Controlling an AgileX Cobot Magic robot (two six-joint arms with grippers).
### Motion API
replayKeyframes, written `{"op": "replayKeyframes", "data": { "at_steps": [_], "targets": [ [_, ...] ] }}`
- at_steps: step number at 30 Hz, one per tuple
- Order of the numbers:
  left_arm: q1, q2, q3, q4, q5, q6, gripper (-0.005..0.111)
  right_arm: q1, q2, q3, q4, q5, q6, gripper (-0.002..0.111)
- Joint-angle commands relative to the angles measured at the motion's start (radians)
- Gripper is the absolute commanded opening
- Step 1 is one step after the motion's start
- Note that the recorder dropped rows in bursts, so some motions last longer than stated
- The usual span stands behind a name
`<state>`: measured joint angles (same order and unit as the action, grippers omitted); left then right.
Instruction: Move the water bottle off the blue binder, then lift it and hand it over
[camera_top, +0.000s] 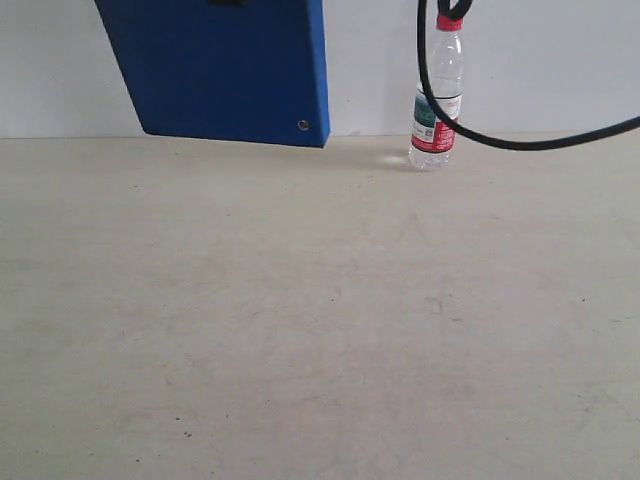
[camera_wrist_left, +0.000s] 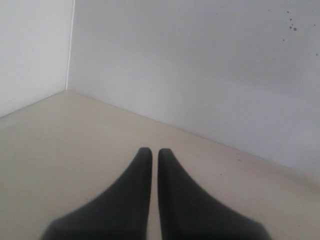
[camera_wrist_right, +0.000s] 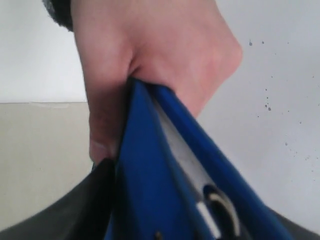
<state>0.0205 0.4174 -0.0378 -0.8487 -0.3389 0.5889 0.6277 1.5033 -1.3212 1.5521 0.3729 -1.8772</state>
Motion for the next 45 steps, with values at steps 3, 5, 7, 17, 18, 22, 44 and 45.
{"op": "replayKeyframes", "data": {
  "at_steps": [3,5,7,17,18,22,44,45],
  "targets": [
    [-0.006,-0.006,0.004,0.008,-0.032,-0.006,0.004,-0.001,-0.015,-0.005,0.008,-0.047,0.027,0.06],
    [-0.006,-0.006,0.004,0.008,-0.032,-0.006,0.004,-0.001,-0.017,-0.005,0.008,-0.055,0.028,0.058],
    [-0.006,-0.006,0.004,0.008,-0.029,-0.006,0.004,-0.001,-0.023,-0.005,0.008,-0.069,0.031,0.057],
    [-0.006,-0.008,0.004,0.0,-0.027,-0.006,0.004,-0.001,-0.406,0.058,-0.203,-0.317,0.328,0.042],
    [-0.006,-0.008,0.004,0.0,-0.027,-0.006,0.004,-0.001,-0.488,0.091,-0.208,-0.305,0.328,0.03],
    [-0.006,-0.008,0.004,0.0,-0.026,-0.006,0.004,-0.001,-0.845,0.264,-0.25,-0.285,0.35,0.001],
    [-0.006,-0.008,0.004,0.027,0.082,0.008,0.004,0.001,-1.151,1.159,-0.12,-0.744,0.856,0.001],
    [-0.006,-0.008,0.004,0.027,0.094,0.008,0.004,0.001,-1.151,1.159,-0.082,-0.767,0.882,0.001]
  ]
}}
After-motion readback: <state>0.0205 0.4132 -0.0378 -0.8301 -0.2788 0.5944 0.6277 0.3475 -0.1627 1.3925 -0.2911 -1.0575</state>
